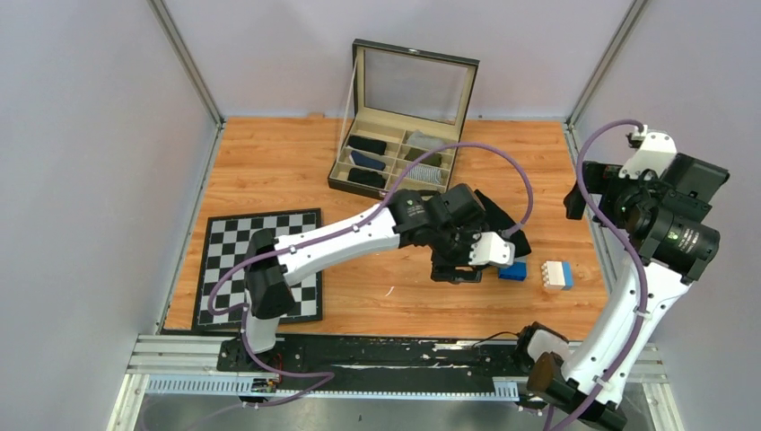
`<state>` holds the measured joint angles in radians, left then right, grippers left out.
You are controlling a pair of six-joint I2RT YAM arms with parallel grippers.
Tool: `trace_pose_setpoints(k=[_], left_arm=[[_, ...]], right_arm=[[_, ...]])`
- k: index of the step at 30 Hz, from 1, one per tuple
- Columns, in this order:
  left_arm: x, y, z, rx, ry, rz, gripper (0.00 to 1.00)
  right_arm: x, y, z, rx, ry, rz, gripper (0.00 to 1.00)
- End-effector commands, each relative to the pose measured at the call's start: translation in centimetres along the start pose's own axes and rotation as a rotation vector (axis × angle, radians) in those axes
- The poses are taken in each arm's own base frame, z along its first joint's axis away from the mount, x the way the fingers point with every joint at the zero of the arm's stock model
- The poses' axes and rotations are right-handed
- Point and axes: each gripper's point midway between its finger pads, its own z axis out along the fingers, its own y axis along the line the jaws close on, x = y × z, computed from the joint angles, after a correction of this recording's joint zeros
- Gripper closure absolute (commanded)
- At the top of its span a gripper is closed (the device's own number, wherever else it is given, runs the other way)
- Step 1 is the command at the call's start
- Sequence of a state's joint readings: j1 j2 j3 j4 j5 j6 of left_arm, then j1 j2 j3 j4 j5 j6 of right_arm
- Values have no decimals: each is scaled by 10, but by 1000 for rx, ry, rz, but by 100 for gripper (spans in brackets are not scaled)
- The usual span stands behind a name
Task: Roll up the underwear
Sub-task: Flatten out the underwear at the center of the board.
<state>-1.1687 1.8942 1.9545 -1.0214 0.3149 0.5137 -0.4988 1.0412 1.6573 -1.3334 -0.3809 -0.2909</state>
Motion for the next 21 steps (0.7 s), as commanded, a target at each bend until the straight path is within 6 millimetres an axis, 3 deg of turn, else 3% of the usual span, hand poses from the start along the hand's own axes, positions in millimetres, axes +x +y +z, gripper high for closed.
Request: trace_pose_setpoints(k=[1,3,7,12,21], left_arm=[[-16,24,32,-72,-127,99,24],[-4,23,54,-78,-160,197,24],[1,28,81,-82,-151,425,25],[12,36,115,-49,-110,564,33],[3,56,162,-85,-137,638,50]], right_arm=[[-1,-9,9,-13,2,182,2],[-1,-18,18,-33,5,252,2],[3,-36,40,-106,17,368,5],[15,-63,58,-73,2,388,5],[35,-63,76,-110,-20,368,5]])
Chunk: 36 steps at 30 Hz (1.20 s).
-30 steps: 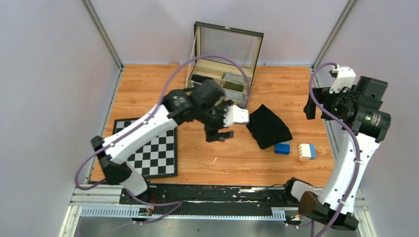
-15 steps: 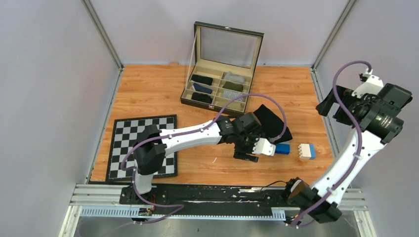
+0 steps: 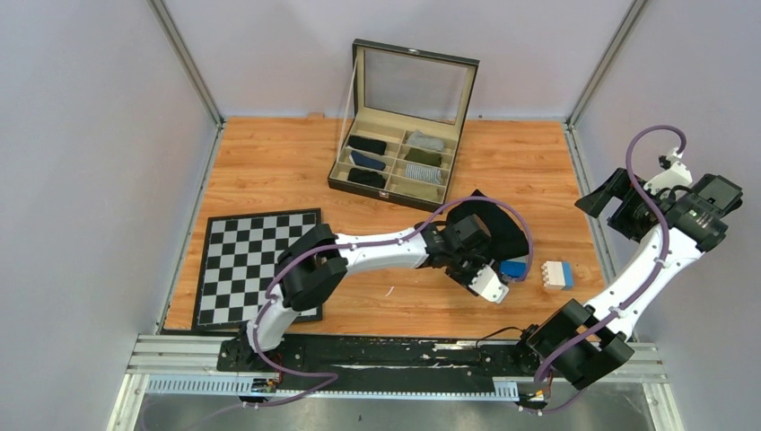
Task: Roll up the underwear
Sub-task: Flatten out the underwear at the center of the board.
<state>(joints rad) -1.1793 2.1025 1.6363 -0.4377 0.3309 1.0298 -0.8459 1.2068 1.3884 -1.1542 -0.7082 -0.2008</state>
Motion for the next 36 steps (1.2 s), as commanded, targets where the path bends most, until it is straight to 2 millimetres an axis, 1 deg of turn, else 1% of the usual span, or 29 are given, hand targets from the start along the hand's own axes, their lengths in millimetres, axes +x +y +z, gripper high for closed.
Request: trace_pose_setpoints(k=[1,3,7,10,13,17,19,22,24,26,28,31,34,36], left_arm=[[-23,36,16,-82,-65,102,51],[-21,39,24,-84,-60,114,54],[-9,36,36,-62,-23,141,60],[-1,29,41,-36,0,159,60],[4,27,43,-28,20,167,60],[17,23,47,-14,65,198,61],[21,19,49,4,82,204,65],[20,19,48,8,80,176,73],[13,25,43,-12,65,136,75],[2,33,34,-36,43,79,78],[-11,39,22,-59,18,6,87],[-23,43,2,-83,-9,-104,100],[-25,39,-20,-85,-20,-228,100],[-24,36,-42,-87,-39,-338,100]], right_arm=[[-8,1,3,-26,-78,-68,5],[-5,-3,7,-19,-67,-61,5],[-2,-9,11,-15,-44,-51,5],[-2,-11,12,-12,-40,-62,5],[0,-13,13,-4,-38,-69,5],[0,-14,13,-6,-38,-67,6],[1,-13,13,-8,-38,-67,6],[1,-13,12,-5,-41,-70,6],[2,-12,11,-5,-41,-75,6],[5,-9,7,-5,-45,-89,6],[9,-4,3,-9,-56,-106,7],[14,5,-5,-4,-83,-154,7],[15,14,-18,12,-124,-221,7],[16,24,-29,16,-154,-265,7]])
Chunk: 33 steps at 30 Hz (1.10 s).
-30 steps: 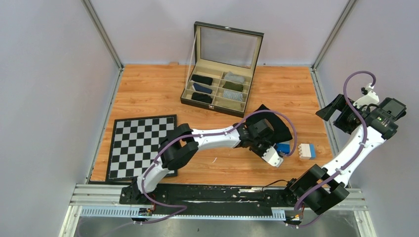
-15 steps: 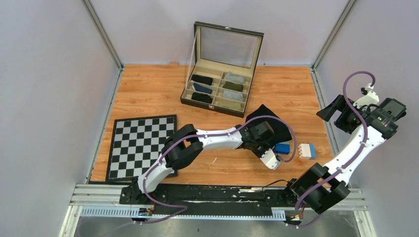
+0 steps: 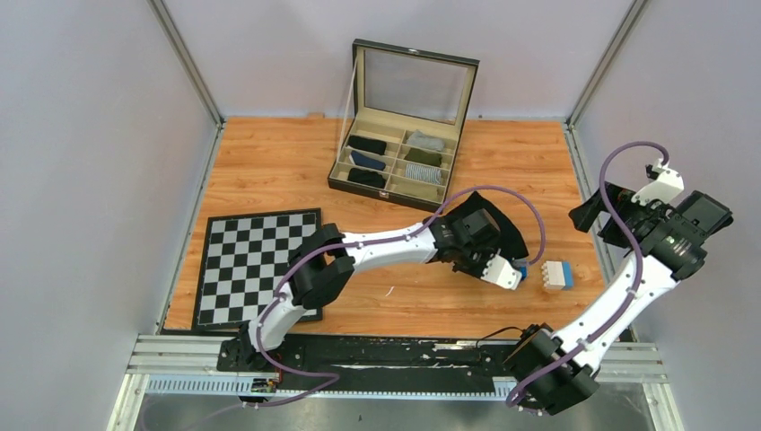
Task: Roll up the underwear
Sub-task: Flatten out the underwear at the center of the board.
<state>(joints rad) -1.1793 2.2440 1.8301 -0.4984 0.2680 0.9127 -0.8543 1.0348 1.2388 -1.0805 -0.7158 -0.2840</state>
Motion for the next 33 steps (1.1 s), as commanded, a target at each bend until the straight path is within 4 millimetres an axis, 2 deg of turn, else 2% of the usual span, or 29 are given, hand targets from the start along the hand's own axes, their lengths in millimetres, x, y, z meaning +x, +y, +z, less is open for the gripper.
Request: trace_pose_setpoints(k=[1,4,6,12,16,19,23,25,27,28,30,33], left_arm=[[-27,12,-76,-46,-106,-282,100],[-21,18,-105,-63,-146,-436,100],[-19,29,-123,-76,-186,-555,100],[-5,79,-180,-164,-340,-858,100],[5,103,-206,-249,-373,-903,100],[15,122,-212,-316,-381,-927,100],[35,148,-201,-366,-389,-966,100],[48,163,-194,-400,-380,-979,100],[78,178,-187,-474,-350,-1063,100],[100,189,-186,-536,-347,-1125,100],[130,202,-188,-591,-366,-1237,100],[162,206,-190,-647,-335,-1312,100]], right_arm=[[-9,21,-23,-8,-86,-140,6],[-4,42,-32,-80,-97,-172,6],[0,52,-32,-136,-95,-185,6],[4,54,-24,-208,-50,-201,7],[14,75,-22,-335,46,-167,12],[34,96,-8,-392,165,-192,18],[64,134,10,-497,286,-325,22],[74,146,21,-545,326,-365,25],[77,146,38,-544,345,-363,27],[79,145,49,-545,364,-354,28],[85,145,68,-549,400,-336,29],[96,154,92,-573,454,-322,31]])
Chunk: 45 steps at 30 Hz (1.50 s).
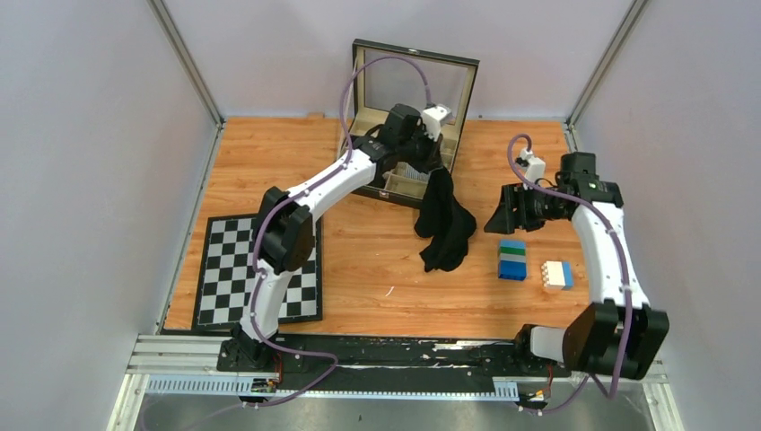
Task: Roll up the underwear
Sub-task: Flatten out the underwear at the center of the board.
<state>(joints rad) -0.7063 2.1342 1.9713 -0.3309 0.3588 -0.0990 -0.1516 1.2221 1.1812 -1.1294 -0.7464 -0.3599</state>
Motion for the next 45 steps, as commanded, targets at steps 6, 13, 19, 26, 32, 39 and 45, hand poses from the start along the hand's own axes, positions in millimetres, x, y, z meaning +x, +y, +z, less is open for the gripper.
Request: trace_pose_setpoints(k=[6,13,19,26,32,39,45], left_arm=[[20,103,-31,-285,-17,-298,100],[38,124,-72,-316,6,-308,100],[63,126,-88,-303,56,-308,100],[66,123,-92,-283,70,-290,100],[66,116,-89,-244,68,-318,100],[68,117,-90,-241,78,-305,100],[67,117,-88,-229,78,-308,100]], right_arm=[[-1,4,86,-61,157,-142,43],[14,40,125,-31,242,-506,49],[43,60,155,-11,320,-822,55],[57,72,168,-141,315,-975,61],[65,89,176,-275,310,-1086,57],[70,95,187,-346,337,-1118,58],[68,90,201,-334,323,-1138,50]])
